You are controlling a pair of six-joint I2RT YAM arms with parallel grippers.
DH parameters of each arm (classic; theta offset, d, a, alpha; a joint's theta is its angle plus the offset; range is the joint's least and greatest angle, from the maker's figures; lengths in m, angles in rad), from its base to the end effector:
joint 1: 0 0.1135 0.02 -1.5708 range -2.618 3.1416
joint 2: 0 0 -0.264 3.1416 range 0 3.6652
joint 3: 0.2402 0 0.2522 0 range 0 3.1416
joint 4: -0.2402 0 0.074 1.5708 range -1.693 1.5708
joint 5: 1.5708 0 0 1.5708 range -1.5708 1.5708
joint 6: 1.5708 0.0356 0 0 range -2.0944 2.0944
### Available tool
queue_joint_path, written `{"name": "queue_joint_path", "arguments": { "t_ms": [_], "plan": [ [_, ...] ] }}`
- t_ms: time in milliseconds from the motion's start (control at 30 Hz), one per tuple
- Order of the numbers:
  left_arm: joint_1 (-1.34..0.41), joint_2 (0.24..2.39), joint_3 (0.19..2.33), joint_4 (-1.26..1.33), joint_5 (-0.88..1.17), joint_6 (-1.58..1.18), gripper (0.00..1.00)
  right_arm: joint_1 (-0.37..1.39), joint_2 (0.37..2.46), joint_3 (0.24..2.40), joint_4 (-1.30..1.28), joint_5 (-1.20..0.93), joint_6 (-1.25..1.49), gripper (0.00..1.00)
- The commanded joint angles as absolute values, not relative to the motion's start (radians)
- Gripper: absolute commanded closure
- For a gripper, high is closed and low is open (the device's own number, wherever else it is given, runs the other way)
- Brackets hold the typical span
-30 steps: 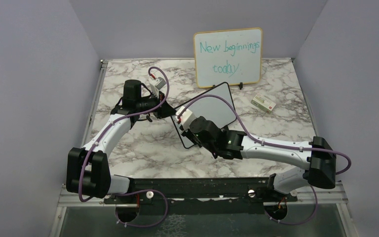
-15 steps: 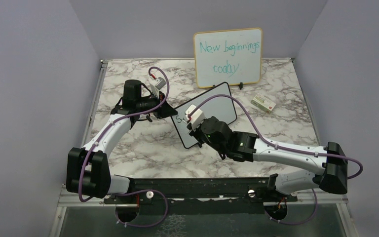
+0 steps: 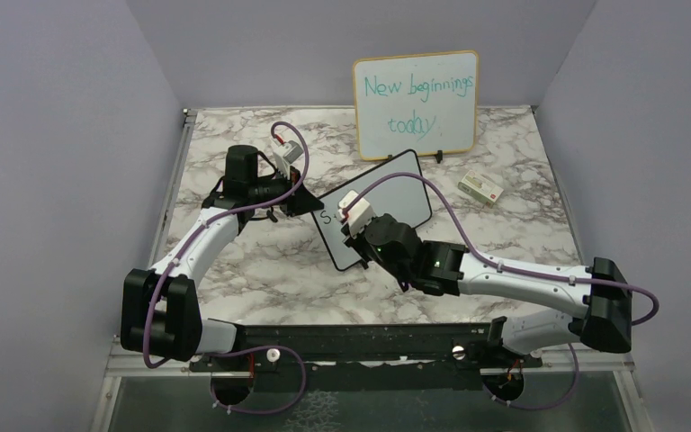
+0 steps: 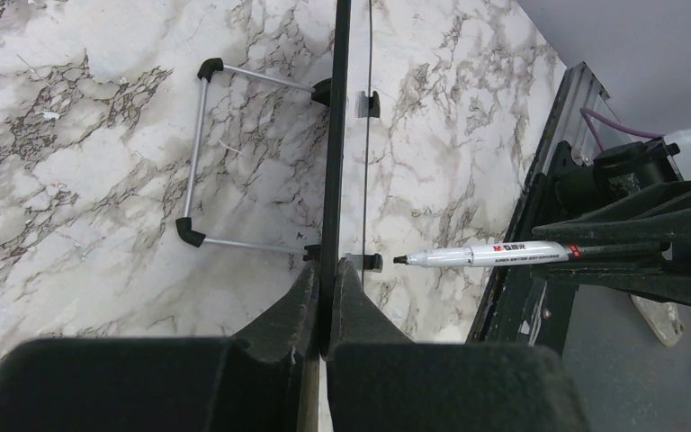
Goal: Write a sentence on the whiteboard
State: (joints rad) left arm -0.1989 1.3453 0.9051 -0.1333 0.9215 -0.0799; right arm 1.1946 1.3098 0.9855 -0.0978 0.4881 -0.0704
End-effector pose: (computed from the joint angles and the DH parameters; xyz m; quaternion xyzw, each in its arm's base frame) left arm 0.2771 -0.0848 0.2689 0.2590 0.7726 -0.4462 0.3700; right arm 0.1255 0.2723 0.3042 -0.3757 0.7347 0.1093 0.5542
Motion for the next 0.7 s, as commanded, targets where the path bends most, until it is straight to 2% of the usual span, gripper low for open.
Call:
{"name": "queue_joint_path", "arguments": {
  "t_ms": [0,667],
  "plan": [
    [-0.215,1.374,0.902,-0.218,0.851,-0.04,1.0,1.193,1.322,0.972,-0.049,0.52,-0.054,0.99],
    [-0.218,1.376,0.902,-0.218,0.851,-0.04,1.0,1.193,1.388,0.985,-0.009,0.547,-0.06,1.0]
  ]
}}
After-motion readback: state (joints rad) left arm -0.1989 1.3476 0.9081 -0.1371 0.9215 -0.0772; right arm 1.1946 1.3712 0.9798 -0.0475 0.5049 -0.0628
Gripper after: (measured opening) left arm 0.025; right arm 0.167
